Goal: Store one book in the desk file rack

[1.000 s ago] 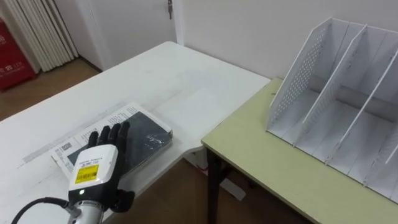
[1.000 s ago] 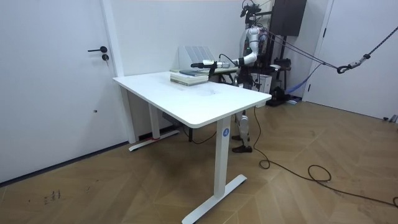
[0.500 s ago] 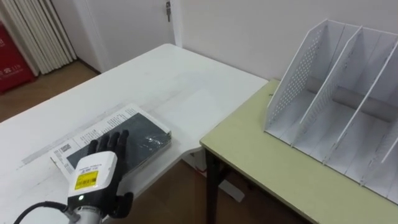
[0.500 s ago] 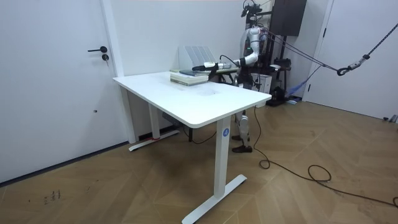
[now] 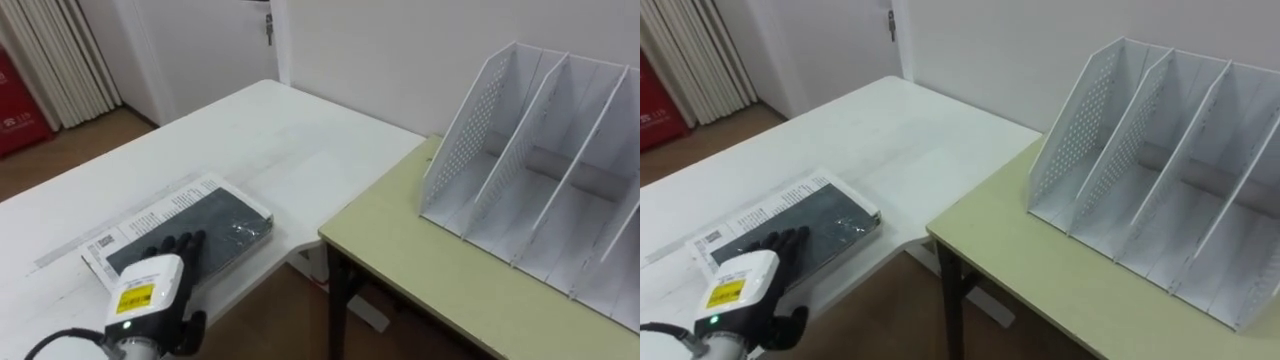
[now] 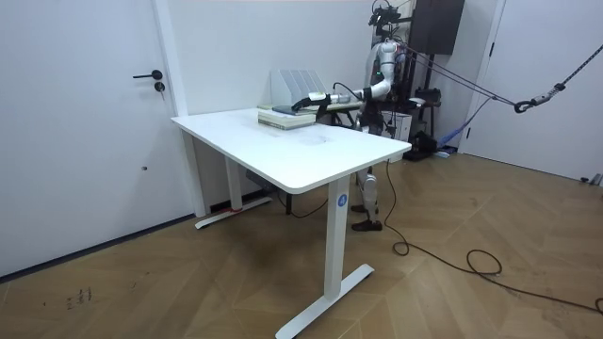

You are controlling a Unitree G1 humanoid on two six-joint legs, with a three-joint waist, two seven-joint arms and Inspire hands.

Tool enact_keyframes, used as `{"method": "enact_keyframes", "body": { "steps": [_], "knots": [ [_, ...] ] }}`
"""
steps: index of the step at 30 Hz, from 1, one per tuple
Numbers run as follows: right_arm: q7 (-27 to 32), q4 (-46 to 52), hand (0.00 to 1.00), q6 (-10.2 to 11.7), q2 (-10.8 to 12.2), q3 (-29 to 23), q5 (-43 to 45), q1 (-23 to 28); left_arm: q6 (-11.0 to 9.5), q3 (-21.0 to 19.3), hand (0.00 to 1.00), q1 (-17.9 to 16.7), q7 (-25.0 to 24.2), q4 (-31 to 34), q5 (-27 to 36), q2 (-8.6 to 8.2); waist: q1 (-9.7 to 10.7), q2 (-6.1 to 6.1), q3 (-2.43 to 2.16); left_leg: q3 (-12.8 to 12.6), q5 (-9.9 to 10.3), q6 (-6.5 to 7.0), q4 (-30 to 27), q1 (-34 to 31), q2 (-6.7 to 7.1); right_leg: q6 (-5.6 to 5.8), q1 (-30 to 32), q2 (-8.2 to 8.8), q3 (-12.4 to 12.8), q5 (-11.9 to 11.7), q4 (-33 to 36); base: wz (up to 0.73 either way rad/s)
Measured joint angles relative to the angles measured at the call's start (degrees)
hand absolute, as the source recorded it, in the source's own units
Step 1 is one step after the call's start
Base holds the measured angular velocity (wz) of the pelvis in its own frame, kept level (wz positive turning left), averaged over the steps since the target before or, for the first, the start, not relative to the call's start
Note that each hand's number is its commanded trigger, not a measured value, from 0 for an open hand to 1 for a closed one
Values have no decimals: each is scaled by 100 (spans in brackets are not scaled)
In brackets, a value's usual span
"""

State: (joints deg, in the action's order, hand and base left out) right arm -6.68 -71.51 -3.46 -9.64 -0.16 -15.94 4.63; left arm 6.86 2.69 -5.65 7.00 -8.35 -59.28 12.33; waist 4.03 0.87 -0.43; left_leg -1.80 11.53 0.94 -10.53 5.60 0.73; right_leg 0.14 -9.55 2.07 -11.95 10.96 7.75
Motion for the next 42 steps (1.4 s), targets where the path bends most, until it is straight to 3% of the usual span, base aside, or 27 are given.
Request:
{"method": "enact_keyframes", "body": {
  "steps": [10, 18, 27, 30, 35, 38, 42],
  "knots": [
    [87, 28, 0, -74, -22, -5, 0, -2, 60, -202, 100, 178, 30, 23, 4, -11, 11, 54, -33, -32, -5, -6, -2, 9, -1, -5, 8, -6, 35, 0, -13, -1],
    [177, 99, 0, -116, -27, 28, -53, -2, 175, -162, 100, 260, 30, 67, 57, 16, 30, 82, -28, -32, -5, -6, 10, 5, 0, -5, 12, -3, 46, 0, -10, 0],
    [163, 203, 0, -17, -44, 128, 59, -5, 96, -210, 100, 290, 29, 211, 317, 59, 23, 90, -30, -7, -6, -5, 24, -3, 8, 4, 29, 3, 64, 7, -16, 0],
    [142, 254, 0, 35, -44, 125, 82, -7, 22, -254, 100, 285, 10, 258, 607, 63, 19, 84, -27, -7, -6, -4, 17, -1, 9, 3, 28, 6, 31, 7, -17, 0],
    [16, 432, 0, 85, -43, 252, 64, -11, 10, -352, 100, 276, -237, 645, 1781, 71, -35, 43, -1, 28, -6, -4, -67, -71, 15, 3, 54, 27, -69, 8, -11, 6],
    [-66, 503, 0, 154, -23, 368, 89, -19, -220, -386, 100, 277, -427, 878, 2594, 14, -231, 18, 16, 29, -6, -4, -94, -99, 16, 6, 67, 34, -80, 10, -5, 4],
    [-279, 970, 0, 268, -4, 395, 375, -40, -274, -392, 100, 253, -730, 1350, 3396, -22, -336, 37, 8, 31, -7, -2, -128, -201, 14, 6, 147, 34, -105, 6, 7, 2]
  ]
}}
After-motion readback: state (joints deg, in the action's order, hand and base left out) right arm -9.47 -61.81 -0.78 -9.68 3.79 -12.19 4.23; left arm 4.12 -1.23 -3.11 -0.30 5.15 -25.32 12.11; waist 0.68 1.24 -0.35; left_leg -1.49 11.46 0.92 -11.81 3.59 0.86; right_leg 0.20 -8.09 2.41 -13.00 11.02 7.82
